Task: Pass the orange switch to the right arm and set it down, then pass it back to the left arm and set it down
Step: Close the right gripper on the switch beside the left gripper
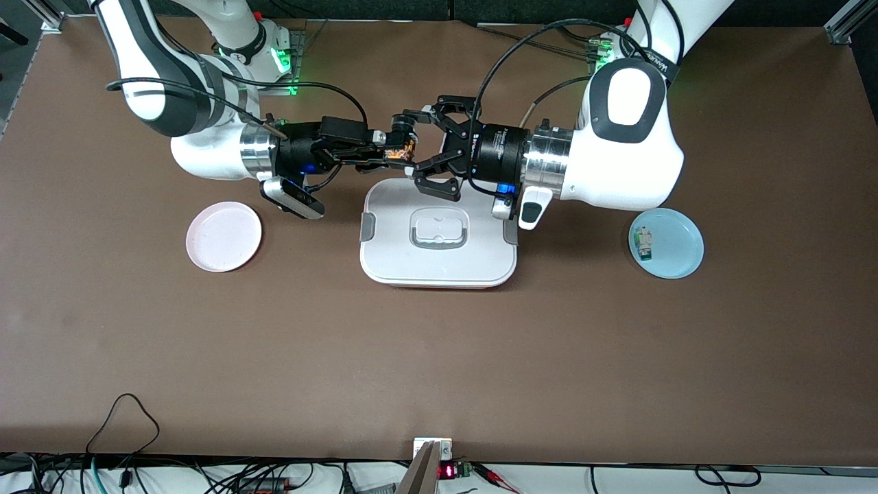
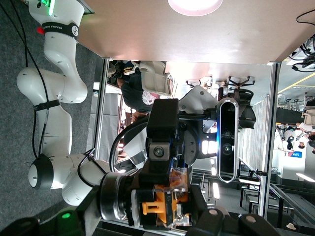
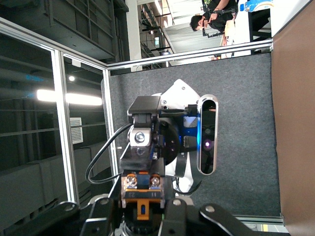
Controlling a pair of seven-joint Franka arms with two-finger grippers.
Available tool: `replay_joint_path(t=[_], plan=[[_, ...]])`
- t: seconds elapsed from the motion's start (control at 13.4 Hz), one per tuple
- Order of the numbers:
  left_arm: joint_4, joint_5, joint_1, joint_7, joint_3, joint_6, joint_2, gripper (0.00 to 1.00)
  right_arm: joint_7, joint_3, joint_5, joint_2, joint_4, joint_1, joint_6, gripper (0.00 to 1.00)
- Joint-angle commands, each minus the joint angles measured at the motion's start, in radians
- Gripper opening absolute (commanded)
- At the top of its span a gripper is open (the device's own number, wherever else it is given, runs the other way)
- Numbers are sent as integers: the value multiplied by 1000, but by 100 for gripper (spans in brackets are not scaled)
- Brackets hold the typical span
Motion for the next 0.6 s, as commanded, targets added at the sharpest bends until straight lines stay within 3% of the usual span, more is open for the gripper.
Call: replay_joint_path(t=[0.0, 0.45, 0.52], plan=[[27, -7, -8, -22, 2, -1, 10, 0, -23, 7, 11, -17, -3, -8, 3, 22], [27, -7, -8, -22, 2, -1, 12, 0, -37, 7, 9, -16, -3, -6, 3, 22], [27, -9, -8, -27, 2, -1, 12, 8, -39, 9, 11, -14, -3, -8, 3, 22]])
